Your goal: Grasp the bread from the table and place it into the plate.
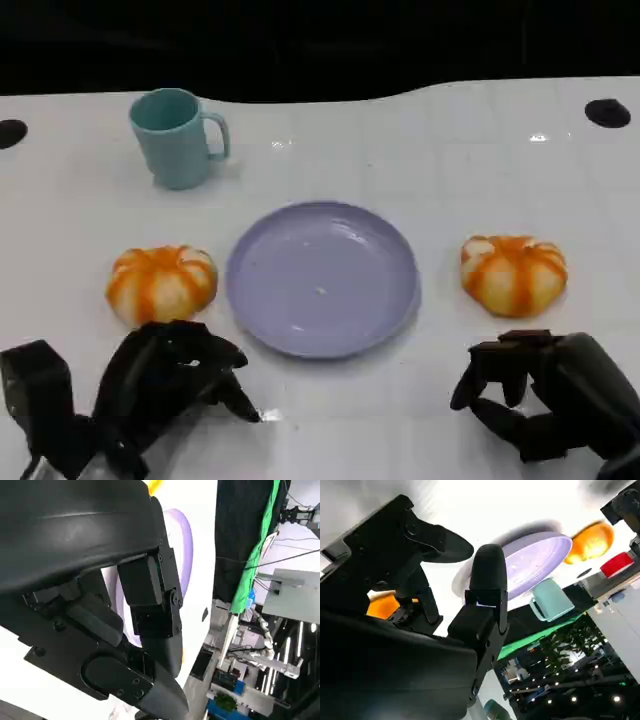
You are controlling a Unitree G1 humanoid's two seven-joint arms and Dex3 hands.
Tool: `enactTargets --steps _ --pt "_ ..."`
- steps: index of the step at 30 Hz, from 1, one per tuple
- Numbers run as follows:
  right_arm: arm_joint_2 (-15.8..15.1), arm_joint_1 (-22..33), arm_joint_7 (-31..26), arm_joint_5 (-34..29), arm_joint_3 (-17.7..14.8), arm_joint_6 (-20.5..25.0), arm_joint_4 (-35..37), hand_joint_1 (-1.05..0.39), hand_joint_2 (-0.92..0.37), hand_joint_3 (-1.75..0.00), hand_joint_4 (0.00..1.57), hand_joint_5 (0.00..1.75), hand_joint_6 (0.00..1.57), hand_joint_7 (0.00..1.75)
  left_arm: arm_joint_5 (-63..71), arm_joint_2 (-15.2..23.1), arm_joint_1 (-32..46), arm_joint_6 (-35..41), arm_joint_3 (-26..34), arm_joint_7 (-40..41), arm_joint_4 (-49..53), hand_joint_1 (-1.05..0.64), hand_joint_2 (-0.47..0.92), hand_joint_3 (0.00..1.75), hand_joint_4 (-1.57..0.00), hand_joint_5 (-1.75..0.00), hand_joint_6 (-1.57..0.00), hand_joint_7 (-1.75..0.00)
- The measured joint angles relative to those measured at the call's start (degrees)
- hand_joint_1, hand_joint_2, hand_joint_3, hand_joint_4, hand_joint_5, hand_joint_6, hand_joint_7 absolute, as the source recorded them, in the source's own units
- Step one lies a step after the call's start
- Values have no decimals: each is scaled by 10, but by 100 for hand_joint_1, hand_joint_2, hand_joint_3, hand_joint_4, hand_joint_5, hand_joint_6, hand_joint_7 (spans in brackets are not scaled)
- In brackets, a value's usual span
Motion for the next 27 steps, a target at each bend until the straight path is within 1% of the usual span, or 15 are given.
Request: enactTargets --steps 12,27 --pt "0 0 10 0 0 10 -7 -16 -40 -101 87 157 86 103 1 0 -1 2 0 0 1 -105 73 0 -157 -59 -157 -19" --pt "0 0 8 0 0 10 -6 -16 -39 -103 86 157 86 103 1 0 -3 2 1 0 5 -105 73 0 -157 -58 -157 -18"
